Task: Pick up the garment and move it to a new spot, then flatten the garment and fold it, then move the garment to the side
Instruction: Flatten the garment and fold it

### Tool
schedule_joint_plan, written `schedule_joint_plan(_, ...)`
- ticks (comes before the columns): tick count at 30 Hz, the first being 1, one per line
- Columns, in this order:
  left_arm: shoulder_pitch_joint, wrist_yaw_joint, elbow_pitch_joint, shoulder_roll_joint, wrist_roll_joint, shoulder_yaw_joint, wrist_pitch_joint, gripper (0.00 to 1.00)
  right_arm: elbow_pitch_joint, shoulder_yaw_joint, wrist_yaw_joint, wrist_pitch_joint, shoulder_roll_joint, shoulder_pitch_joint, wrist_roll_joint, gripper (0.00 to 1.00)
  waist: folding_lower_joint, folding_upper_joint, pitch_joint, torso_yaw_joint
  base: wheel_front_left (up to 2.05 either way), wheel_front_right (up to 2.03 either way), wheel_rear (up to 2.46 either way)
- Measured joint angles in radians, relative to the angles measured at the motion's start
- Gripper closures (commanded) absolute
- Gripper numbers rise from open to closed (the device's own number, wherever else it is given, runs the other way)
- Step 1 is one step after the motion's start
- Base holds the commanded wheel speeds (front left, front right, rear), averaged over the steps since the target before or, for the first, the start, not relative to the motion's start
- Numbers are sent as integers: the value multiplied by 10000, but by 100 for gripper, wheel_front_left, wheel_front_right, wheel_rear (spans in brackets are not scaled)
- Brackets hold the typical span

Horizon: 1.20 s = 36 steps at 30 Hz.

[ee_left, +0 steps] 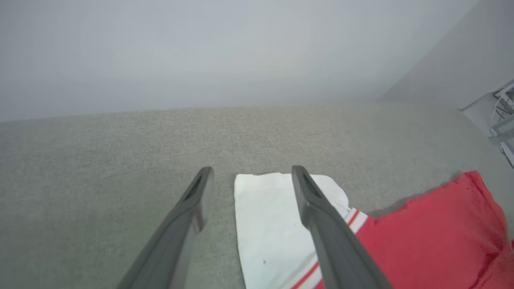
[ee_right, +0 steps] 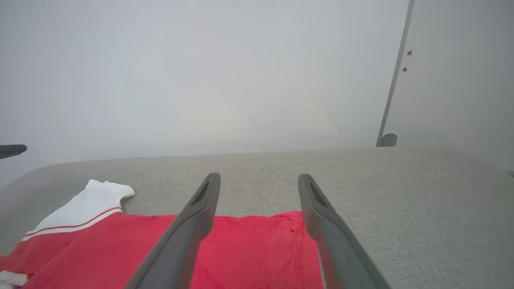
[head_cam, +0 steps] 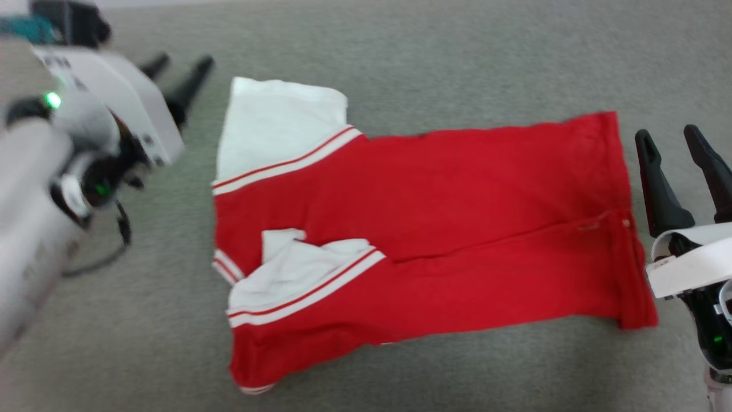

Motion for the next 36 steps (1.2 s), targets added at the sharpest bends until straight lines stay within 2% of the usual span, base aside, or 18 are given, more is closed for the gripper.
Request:
schedule_joint_plan(1, 0, 0, 0, 0, 0, 0, 0, 0, 0, 0, 0, 0, 0, 0, 0, 0, 0, 0, 0, 0, 0, 0, 0)
schedule_joint_plan(4, -823, -353, 1459, -280, 244, -171, 543, 0, -58, 46, 2, -201, 138, -22, -4, 0, 0, 0, 205, -410, 0, 0, 0)
schedule_joint_plan(9, -1468, -851, 3390, -640, 107, -671, 2631, 0, -42, 146, 0, -313, 272, 3, 0, 0, 0, 0, 511, -1092, 0, 0, 0)
schedule_joint_plan(11, -1643, -892, 3983, -732, -146, -683, 3294, 0, 8, 165, 0, -330, 318, 27, 25, 0, 0, 0, 619, -1330, 0, 0, 0)
schedule_joint_plan(13, -1798, -1011, 4372, -763, -56, -915, 3858, 0, 61, 176, 0, -334, 322, 81, 29, 0, 0, 0, 718, -1531, 0, 0, 0)
schedule_joint_plan(19, -2120, -1450, 5078, -949, -215, -972, 4665, 0, 81, 228, 0, -291, 295, 142, 102, 0, 0, 0, 1007, -1814, 0, 0, 0)
schedule_joint_plan(20, -2158, -1509, 5137, -989, -215, -982, 4713, 25, 86, 288, 2, -234, 242, 130, 107, 0, 0, 0, 1035, -1812, 0, 0, 0)
schedule_joint_plan(22, -2226, -1613, 5265, -1083, -284, -968, 4769, 99, 134, 474, 0, -52, 92, -20, 182, 0, 0, 0, 1053, -1767, 0, 0, 0)
schedule_joint_plan(26, -2256, -1806, 5432, -1281, -313, -972, 4711, 100, 589, 1055, 2, 941, -430, -945, 399, 0, 0, 0, 1059, -1651, 0, 0, 0)
schedule_joint_plan(36, -2410, -1977, 5413, -2046, -385, -1035, 4506, 100, 3467, 2654, 0, 5210, -1797, -4298, 1532, 0, 0, 0, 1177, -1067, 0, 0, 0)
